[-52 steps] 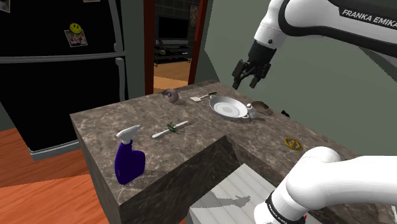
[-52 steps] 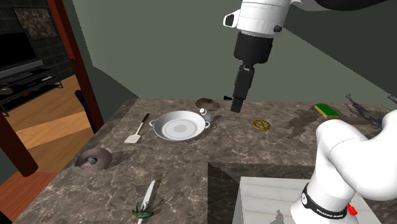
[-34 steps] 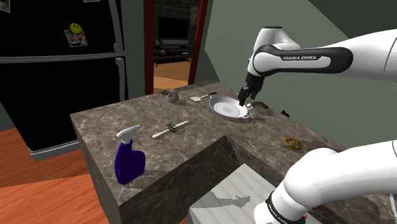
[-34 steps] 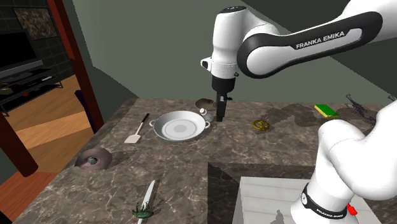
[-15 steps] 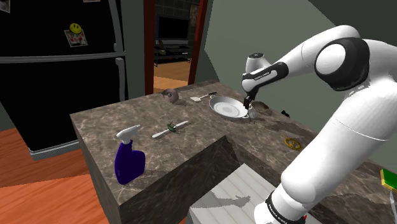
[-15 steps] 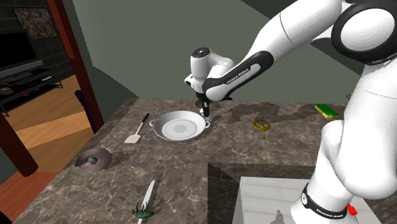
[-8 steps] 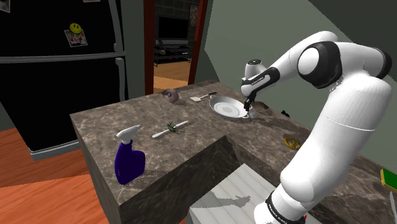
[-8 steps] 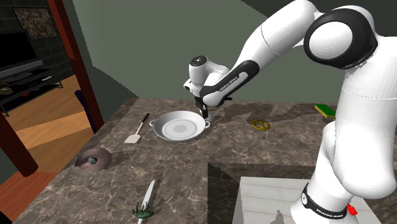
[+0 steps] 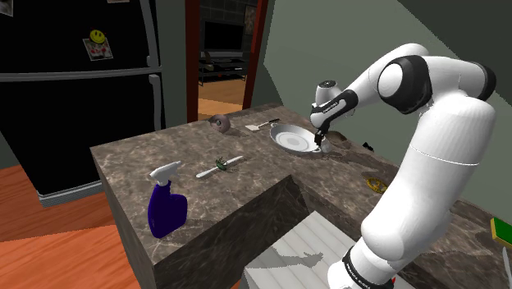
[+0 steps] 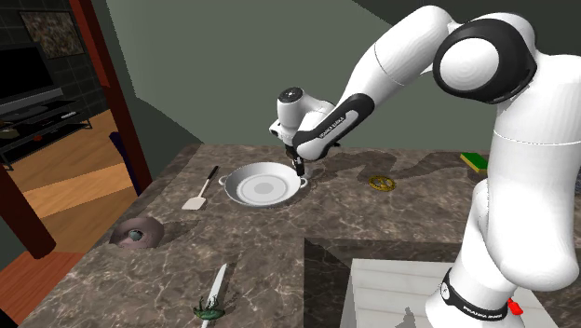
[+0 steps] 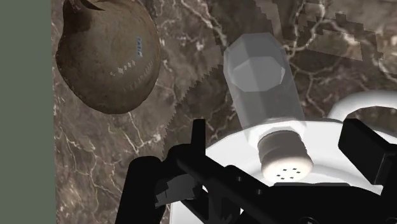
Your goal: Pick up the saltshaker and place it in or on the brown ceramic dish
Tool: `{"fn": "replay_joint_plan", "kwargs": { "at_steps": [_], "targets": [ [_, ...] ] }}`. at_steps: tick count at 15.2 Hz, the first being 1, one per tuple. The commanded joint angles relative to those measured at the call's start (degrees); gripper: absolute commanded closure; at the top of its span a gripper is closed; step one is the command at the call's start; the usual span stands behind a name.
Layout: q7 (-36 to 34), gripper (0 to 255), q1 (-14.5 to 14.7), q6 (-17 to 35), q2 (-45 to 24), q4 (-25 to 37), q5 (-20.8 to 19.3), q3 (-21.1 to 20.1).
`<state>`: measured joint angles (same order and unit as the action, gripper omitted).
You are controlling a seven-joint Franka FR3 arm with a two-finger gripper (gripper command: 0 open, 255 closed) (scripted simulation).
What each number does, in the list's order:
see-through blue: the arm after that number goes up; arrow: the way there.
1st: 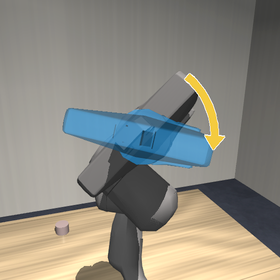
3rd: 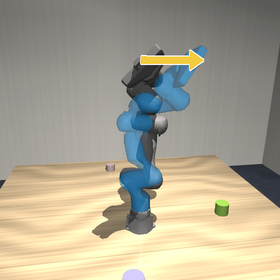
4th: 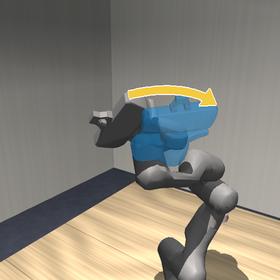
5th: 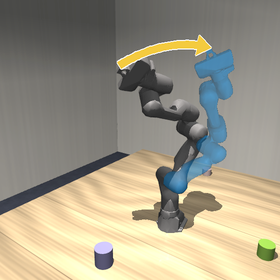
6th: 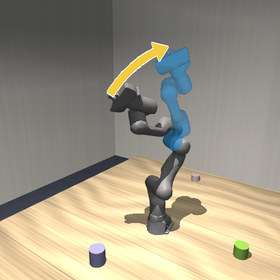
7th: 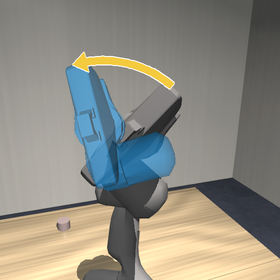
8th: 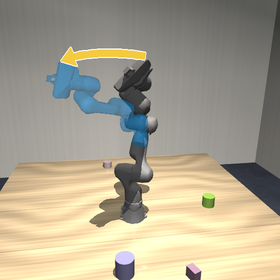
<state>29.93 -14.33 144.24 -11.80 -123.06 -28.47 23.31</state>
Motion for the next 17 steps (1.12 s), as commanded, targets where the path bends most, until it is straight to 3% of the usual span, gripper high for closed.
{"fn": "replay_joint_plan", "kwargs": {
  "at_steps": [1,2,3,12,17],
  "targets": [
    [0.00,0,-0.01,0.02,-0.01,0.00,0.00,0.00],
    [0.00,0,0.00,0.01,-0.01,0.00,0.00,0.00],
    [0.00,255,0.00,0.01,-0.01,0.00,0.00,0.00],
    [0.00,255,-0.01,0.02,-0.01,0.00,0.00,0.00],
    [1.40,255,0.23,-3.35,2.54,1.01,0.50,-0.15]
  ]
}}
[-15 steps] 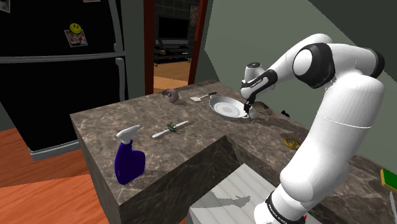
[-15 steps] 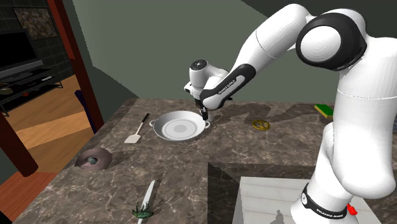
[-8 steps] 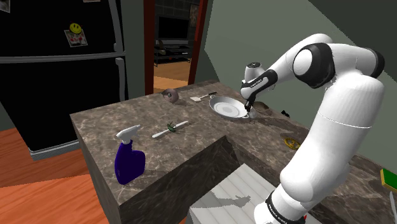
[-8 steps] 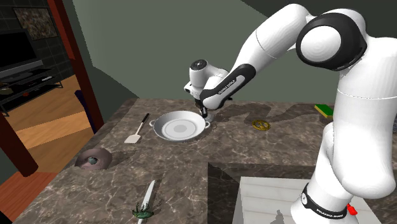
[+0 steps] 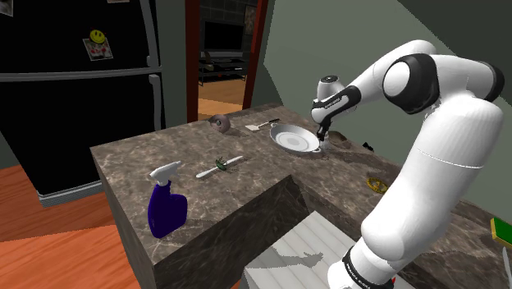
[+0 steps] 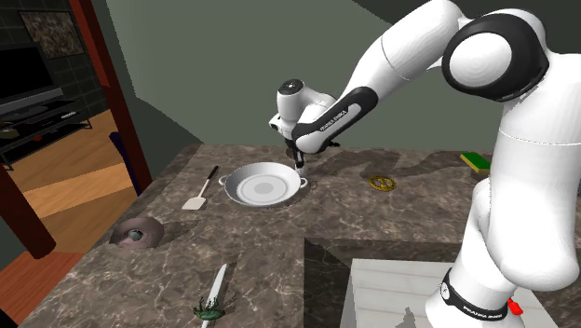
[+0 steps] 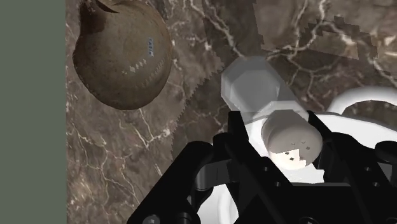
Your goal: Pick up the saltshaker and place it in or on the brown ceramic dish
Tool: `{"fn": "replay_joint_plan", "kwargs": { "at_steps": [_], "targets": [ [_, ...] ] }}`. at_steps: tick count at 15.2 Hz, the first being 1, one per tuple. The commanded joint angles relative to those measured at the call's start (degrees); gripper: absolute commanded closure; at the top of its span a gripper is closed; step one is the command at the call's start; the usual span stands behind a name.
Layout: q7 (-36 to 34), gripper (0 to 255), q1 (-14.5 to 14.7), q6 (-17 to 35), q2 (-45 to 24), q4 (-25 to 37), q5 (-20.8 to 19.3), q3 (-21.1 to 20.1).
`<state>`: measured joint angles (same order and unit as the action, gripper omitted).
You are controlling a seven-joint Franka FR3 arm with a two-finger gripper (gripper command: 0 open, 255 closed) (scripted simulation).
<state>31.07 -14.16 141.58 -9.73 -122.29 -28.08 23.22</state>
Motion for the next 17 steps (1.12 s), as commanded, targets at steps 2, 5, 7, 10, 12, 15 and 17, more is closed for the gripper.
{"fn": "replay_joint_plan", "kwargs": {
  "at_steps": [2,5,7,10,12,15,17],
  "targets": [
    [0.81,255,0.16,-2.05,1.42,0.73,0.31,-0.11],
    [1.62,255,0.30,-4.11,2.76,1.55,0.61,-0.22],
    [2.16,255,0.40,-5.48,3.60,2.16,0.81,-0.29],
    [2.96,255,0.54,-7.55,4.78,3.17,1.12,-0.40],
    [3.48,255,0.64,-8.93,5.51,3.90,1.32,-0.48],
    [4.27,255,0.78,-11.01,6.51,5.09,1.63,-0.59],
    [4.79,255,0.87,-12.39,7.12,5.95,1.83,-0.67]
  ]
}}
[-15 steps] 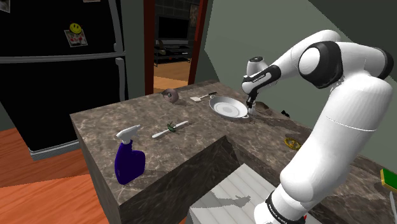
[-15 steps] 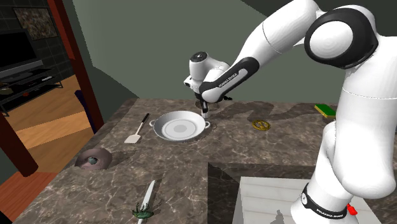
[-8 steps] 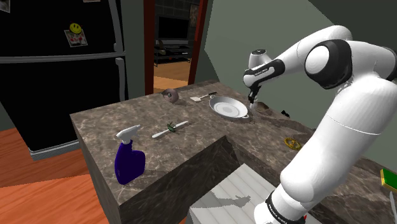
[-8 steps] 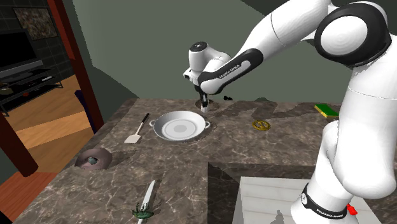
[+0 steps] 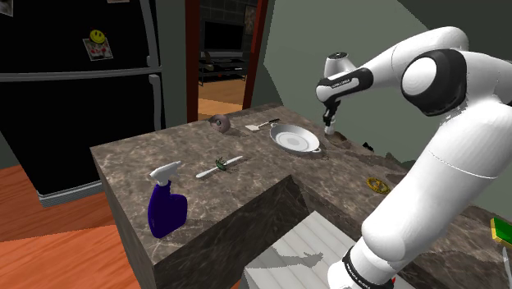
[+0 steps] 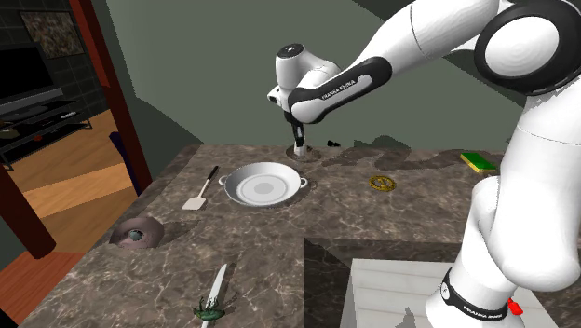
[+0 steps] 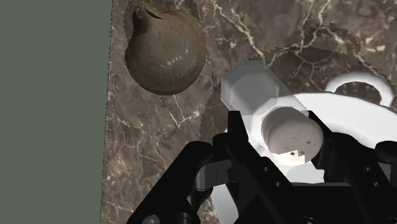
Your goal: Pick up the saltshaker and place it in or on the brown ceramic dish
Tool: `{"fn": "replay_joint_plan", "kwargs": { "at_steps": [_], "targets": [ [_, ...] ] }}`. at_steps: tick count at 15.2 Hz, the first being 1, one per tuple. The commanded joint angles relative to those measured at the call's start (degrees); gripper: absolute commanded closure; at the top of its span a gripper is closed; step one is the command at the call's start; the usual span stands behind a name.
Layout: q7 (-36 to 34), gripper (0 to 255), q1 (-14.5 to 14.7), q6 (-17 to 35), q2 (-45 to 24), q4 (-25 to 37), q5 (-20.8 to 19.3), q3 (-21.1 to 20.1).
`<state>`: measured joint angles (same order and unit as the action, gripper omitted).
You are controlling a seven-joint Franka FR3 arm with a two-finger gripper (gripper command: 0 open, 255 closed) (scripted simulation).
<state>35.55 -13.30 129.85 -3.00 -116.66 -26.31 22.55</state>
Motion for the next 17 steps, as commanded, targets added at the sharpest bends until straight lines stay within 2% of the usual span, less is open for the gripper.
{"fn": "replay_joint_plan", "kwargs": {
  "at_steps": [1,2,8,14,15,17],
  "targets": [
    [0.57,255,0.06,-1.36,0.68,0.76,0.17,-0.05],
    [0.62,255,0.07,-1.49,0.74,0.84,0.19,-0.05],
    [10.96,255,-4.64,-1.26,-9.07,12.96,7.51,2.10],
    [20.54,255,-11.56,-4.09,-20.47,28.90,15.47,1.93],
    [23.08,255,-13.94,-5.71,-24.32,34.77,17.74,1.62],
    [22.67,255,-14.05,-4.36,-24.54,33.61,17.53,1.40]
  ]
}}
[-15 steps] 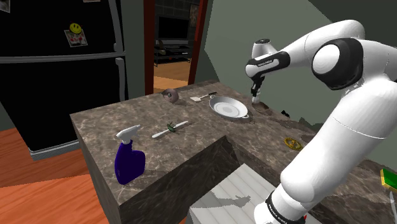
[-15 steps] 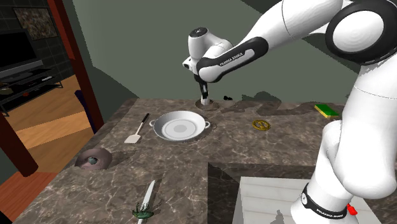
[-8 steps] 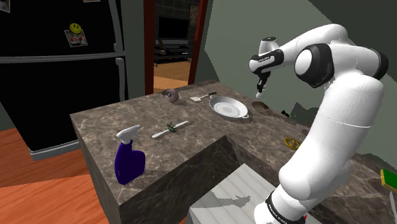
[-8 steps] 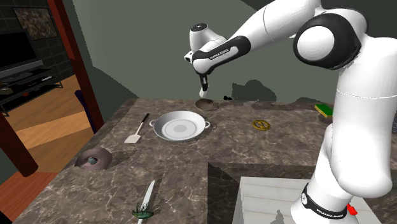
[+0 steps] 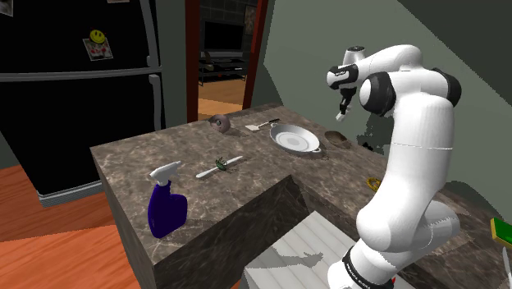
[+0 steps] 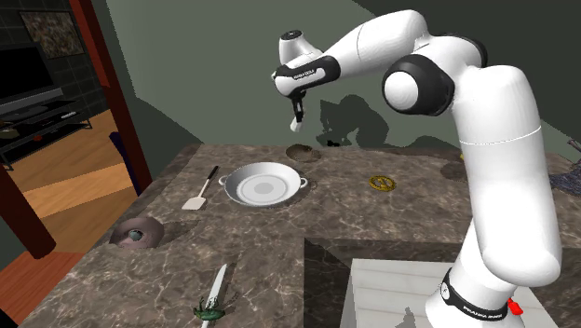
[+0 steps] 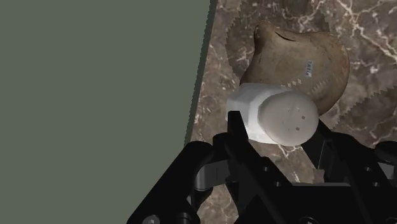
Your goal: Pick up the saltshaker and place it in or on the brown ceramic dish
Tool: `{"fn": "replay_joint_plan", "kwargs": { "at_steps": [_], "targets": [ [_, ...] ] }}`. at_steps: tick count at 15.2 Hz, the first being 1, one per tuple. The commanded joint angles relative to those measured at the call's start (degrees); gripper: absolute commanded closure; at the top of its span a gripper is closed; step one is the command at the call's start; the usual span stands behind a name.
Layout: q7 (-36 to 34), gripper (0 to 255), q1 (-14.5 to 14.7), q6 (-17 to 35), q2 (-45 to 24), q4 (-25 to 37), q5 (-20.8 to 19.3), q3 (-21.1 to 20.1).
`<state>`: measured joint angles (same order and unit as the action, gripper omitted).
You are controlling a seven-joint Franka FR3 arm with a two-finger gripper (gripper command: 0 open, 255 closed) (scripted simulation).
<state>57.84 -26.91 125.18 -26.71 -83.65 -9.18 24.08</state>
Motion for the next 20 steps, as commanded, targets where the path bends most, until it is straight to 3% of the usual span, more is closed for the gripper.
{"fn": "replay_joint_plan", "kwargs": {
  "at_steps": [1,15,20],
  "targets": [
    [0.21,255,-0.43,0.98,-0.97,0.05,0.36,-0.15],
    [-1.99,255,-0.47,9.83,-4.23,-5.96,0.21,-0.39],
    [-1.99,255,-0.47,9.83,-4.23,-5.96,0.21,-0.39]
  ]
}}
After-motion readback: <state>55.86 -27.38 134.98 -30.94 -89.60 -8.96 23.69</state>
